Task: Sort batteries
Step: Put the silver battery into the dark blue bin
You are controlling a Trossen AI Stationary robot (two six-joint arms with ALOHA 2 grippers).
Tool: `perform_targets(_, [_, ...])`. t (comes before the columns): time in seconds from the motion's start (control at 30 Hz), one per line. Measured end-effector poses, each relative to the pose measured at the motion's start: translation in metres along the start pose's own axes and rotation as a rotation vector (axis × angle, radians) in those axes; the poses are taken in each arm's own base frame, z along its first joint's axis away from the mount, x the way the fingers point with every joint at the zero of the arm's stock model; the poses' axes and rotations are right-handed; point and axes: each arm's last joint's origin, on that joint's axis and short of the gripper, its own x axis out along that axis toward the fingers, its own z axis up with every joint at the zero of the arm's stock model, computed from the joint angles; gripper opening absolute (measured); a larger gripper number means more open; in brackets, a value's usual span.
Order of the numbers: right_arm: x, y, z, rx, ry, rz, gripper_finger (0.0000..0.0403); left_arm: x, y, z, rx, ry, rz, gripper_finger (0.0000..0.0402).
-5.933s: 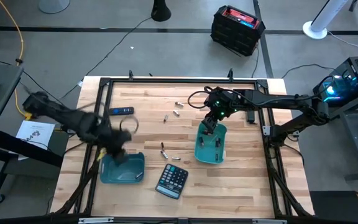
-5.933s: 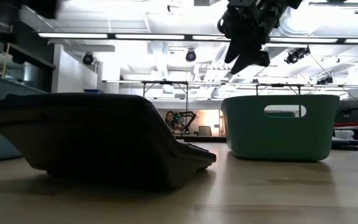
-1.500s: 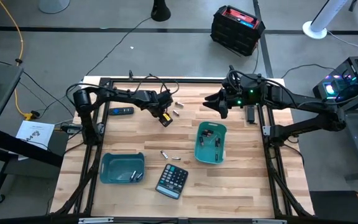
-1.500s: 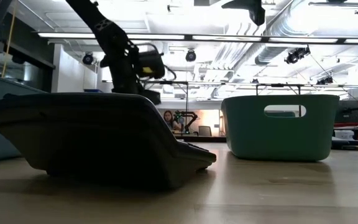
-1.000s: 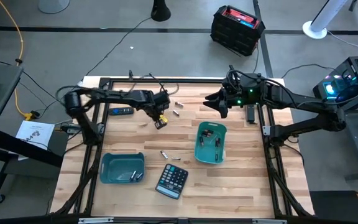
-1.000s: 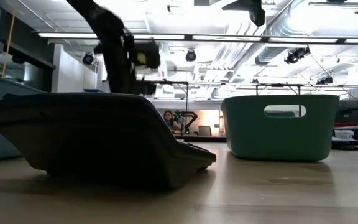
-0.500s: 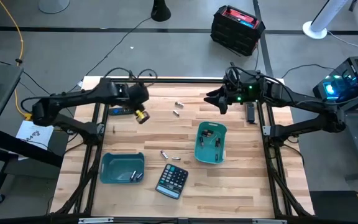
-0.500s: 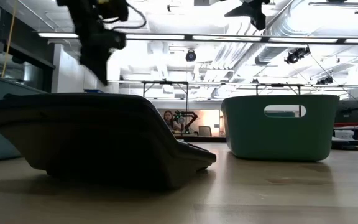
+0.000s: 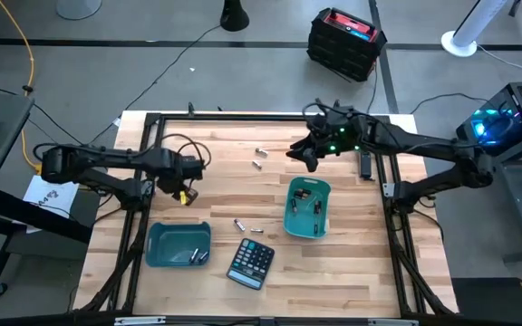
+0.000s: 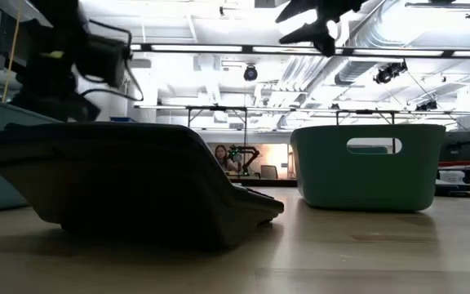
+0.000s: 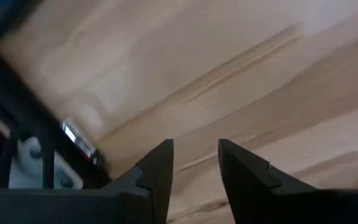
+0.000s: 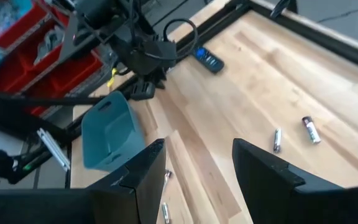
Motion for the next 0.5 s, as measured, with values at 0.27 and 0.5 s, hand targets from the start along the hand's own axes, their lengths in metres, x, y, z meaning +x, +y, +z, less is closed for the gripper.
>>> perform_targets(0.27, [0.024,-0.005,-0.003,0.006,0.050,0.033,0.0181,0.021,0.009,-0.006,-0.149,-0.034,0.129,0.0133])
perform_targets(0.5, [0.027,-0.004,-0.001,-0.029,0.029,0.055,0.0181,0.039,0.023,0.003,-0.258,-0.052,0.250,0.0133])
